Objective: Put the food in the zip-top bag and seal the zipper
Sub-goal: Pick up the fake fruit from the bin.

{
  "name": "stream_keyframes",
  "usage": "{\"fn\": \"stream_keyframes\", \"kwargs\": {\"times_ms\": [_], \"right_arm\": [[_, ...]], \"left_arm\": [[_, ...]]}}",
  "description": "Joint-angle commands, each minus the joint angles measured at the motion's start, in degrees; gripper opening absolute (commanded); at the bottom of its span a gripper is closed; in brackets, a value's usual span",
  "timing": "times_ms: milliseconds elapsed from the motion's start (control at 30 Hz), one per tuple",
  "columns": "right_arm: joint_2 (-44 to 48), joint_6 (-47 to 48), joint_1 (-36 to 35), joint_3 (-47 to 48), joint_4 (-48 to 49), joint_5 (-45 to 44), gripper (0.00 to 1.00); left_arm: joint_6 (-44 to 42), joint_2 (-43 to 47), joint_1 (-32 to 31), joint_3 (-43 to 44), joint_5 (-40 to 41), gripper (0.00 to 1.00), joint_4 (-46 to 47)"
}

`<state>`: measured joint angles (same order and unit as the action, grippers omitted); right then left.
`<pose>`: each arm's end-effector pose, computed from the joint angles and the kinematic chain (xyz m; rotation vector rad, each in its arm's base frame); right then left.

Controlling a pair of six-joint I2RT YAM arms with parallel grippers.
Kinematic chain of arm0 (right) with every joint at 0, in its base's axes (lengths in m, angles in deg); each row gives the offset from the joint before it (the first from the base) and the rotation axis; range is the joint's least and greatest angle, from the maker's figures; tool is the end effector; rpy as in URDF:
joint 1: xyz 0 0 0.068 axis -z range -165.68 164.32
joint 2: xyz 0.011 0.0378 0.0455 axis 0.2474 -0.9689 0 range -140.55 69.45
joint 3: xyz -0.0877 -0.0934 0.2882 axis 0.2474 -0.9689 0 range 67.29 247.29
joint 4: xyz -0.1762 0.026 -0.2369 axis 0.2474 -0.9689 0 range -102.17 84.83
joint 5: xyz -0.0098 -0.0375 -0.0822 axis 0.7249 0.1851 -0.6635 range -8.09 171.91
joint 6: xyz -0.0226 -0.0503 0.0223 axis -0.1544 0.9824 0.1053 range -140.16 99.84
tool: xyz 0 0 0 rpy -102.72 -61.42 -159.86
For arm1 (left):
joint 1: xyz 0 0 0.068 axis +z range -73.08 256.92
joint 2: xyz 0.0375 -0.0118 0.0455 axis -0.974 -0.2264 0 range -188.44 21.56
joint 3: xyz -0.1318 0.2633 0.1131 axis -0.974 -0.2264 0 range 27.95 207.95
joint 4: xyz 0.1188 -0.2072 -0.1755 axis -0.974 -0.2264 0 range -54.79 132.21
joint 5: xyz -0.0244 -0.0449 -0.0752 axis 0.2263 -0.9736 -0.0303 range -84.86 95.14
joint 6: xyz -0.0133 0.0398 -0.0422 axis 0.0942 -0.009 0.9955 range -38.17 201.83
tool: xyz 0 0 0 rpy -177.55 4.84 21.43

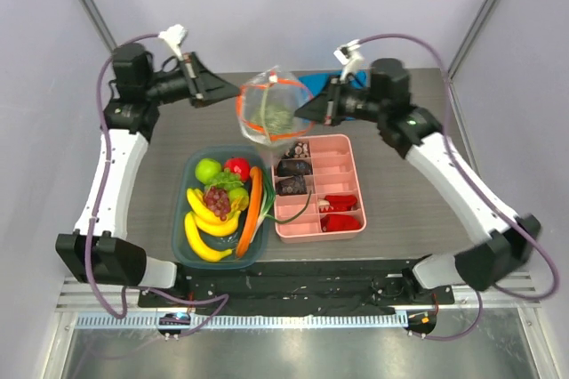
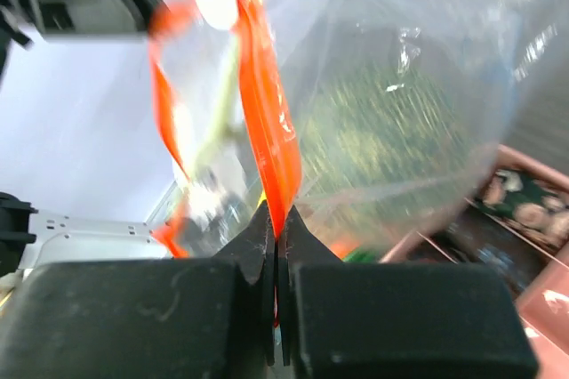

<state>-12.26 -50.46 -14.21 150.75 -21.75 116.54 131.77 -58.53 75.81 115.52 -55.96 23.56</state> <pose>0.3060 0.1945 0.4585 -0.4315 1.9284 1.2483 0.3312 -0.0446 0.4945 0.0494 1.9391 -1.5475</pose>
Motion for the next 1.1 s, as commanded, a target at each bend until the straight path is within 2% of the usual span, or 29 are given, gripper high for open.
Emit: {"fn": "stream_keyframes", "kwargs": {"times_ms": [0, 33, 67, 200, 233, 300, 333, 367, 400, 467, 500, 533, 600, 667, 733, 900, 1067], "right_arm": [[9.80, 4.11, 4.70, 0.13, -11.35, -2.28, 0.01], [13.04, 4.81, 5.85, 0.12, -14.94, -2.90, 0.01], [14.55, 5.43, 6.90, 0.30, -16.71, -4.82, 0.01], [20.71, 9.03, 13.75, 2.93, -26.56, -12.18, 0.01], [21.59, 9.82, 14.29, 4.50, -30.23, -15.18, 0.01], [23.17, 12.10, 14.73, 6.44, -33.77, -22.98, 0.01], [23.61, 12.98, 15.34, 8.02, -36.65, -25.12, 0.01], [23.79, 14.82, 15.61, 8.73, -37.73, -27.05, 0.01], [23.88, 15.79, 15.70, 9.26, -38.69, -32.29, 0.01], [23.53, 18.94, 15.70, 10.49, -41.86, -39.76, 0.01], [23.18, 19.92, 15.79, 10.67, -43.00, -43.30, 0.01], [22.74, 20.89, 15.79, 10.06, -45.27, -49.77, 0.01], [23.08, 23.96, 15.79, 7.78, -46.09, -52.64, 0.01], [23.53, 25.64, 15.79, 4.18, -46.00, -54.14, 0.01], [23.70, 27.57, 15.79, 0.85, -45.13, -56.68, 0.01], [21.43, 31.88, 15.88, -2.16, -43.80, -55.38, 0.01], [17.82, 33.47, 16.75, -4.88, -43.63, -50.20, 0.01]], "left_arm": [[-12.66, -2.16, -13.19, 6.63, 10.12, 0.27, -5.78], [-15.10, -3.21, -15.66, 7.95, 11.08, 0.34, -6.21], [-15.65, -4.18, -20.03, 9.19, 12.14, 0.35, -6.74], [-17.23, -11.02, -28.15, 14.89, 14.78, 0.48, -6.48], [-17.41, -12.27, -29.64, 15.87, 14.96, 0.55, -6.57], [-16.54, -14.64, -31.76, 18.41, 15.31, 0.62, -6.48], [-15.23, -16.30, -31.77, 18.77, 14.96, 0.70, -5.18], [-13.91, -16.76, -31.59, 18.86, 14.78, 0.74, -4.47], [-14.42, -16.93, -31.07, 19.13, 15.57, 0.79, -4.72], [-17.57, -15.80, -30.45, 18.95, 19.25, 0.94, -8.05], [-21.24, -14.75, -30.10, 18.17, 21.18, 1.00, -9.63], [-22.76, -12.30, -29.14, 17.12, 24.68, 1.00, -11.39], [-26.53, -8.78, -28.08, 12.64, 27.69, 1.00, -12.54], [-33.21, -3.96, -26.41, 8.17, 31.89, 1.00, -14.81], [-39.95, -1.48, -24.49, 6.13, 32.80, 1.00, -18.24], [-56.14, 3.35, -23.07, 2.70, 34.81, 0.97, -34.57], [-67.22, 8.11, -22.80, -5.98, 38.86, 0.92, -41.45]]}}
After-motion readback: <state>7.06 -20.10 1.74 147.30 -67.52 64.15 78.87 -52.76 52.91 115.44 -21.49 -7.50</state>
